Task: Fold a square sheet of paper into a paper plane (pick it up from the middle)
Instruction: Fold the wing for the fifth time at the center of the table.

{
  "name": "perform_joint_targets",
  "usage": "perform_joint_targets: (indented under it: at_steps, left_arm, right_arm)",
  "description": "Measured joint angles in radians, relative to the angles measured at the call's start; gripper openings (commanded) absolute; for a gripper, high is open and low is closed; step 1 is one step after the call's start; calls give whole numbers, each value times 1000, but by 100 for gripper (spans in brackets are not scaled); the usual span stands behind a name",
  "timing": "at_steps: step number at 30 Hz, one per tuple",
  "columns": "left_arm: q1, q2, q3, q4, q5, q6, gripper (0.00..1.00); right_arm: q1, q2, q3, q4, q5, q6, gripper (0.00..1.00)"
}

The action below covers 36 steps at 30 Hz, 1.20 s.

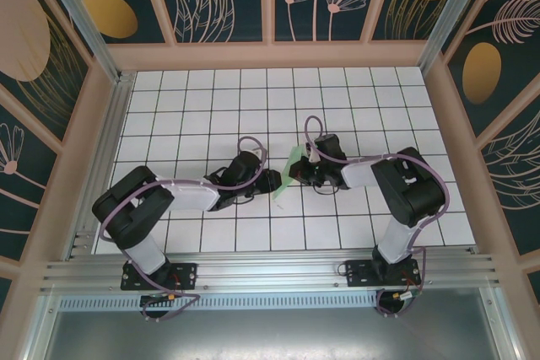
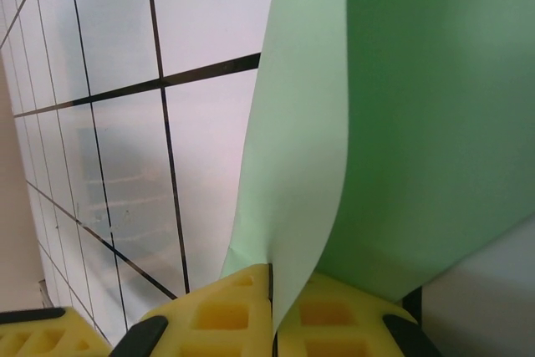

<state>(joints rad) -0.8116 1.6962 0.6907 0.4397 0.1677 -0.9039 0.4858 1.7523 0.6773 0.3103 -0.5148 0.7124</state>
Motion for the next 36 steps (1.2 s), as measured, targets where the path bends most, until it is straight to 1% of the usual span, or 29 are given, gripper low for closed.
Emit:
perform_joint_targets:
  at_steps: [4,9,16,23,27,32,36]
  left_arm:
    - [9,46,7,29,19,-15,21]
    - [11,97,5,90,63,-35,20]
    - [11,100,-10,152,95,-53,20]
    - [11,113,-15,175,111,-56,21]
    - [11,138,-17,199,121,-63,21]
    - [11,154,-19,224,138,-77,21]
    - [11,154,-19,244,140,-82,21]
  right_arm:
    - [-6,3,0,3,-11,0,9]
    - [-13,9,0,8,-30,0,9]
    - [-21,14,0,14,-48,3,9]
    - [-23,16,-1,16,-55,4,10]
    - [-24,16,-2,21,-59,8,14]
    - [-27,16,-4,42,-82,26,25]
    - [-28,16,-5,50,-95,30,28]
